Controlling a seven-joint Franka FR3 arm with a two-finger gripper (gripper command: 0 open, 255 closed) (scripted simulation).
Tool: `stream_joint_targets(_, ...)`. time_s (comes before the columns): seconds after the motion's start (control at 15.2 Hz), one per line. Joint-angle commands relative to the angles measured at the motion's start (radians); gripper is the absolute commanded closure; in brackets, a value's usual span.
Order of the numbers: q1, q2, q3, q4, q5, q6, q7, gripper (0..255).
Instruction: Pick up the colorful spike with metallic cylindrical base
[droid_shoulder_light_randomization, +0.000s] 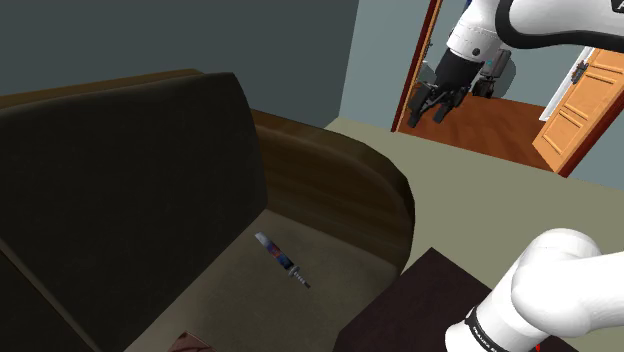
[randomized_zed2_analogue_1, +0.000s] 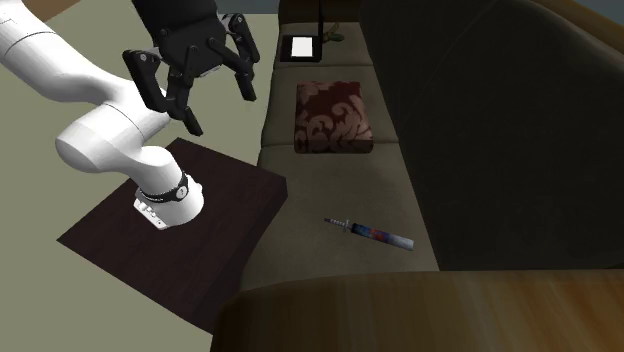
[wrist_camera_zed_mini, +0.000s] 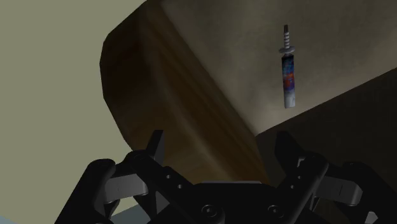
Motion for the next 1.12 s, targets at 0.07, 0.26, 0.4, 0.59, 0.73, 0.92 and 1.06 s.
stream_joint_targets(0.07,0.004,0.012,0.007,-0.02,0.002,0.028,0.006,0)
stream_joint_targets(0.26,0.016,0.055,0.028,-0.074,0.008,0.111,0.024,0)
stream_joint_targets(0.4,0.023,0.09,0.043,-0.104,0.011,0.167,0.036,0)
stream_joint_targets(0.59,0.034,0.15,0.065,-0.142,0.014,0.252,0.055,0)
stream_joint_targets(0.73,0.041,0.197,0.08,-0.161,0.015,0.309,0.068,0)
stream_joint_targets(0.92,0.05,0.275,0.103,-0.181,0.013,0.394,0.089,0)
stream_joint_targets(1.06,0.054,0.332,0.119,-0.189,0.01,0.449,0.104,0)
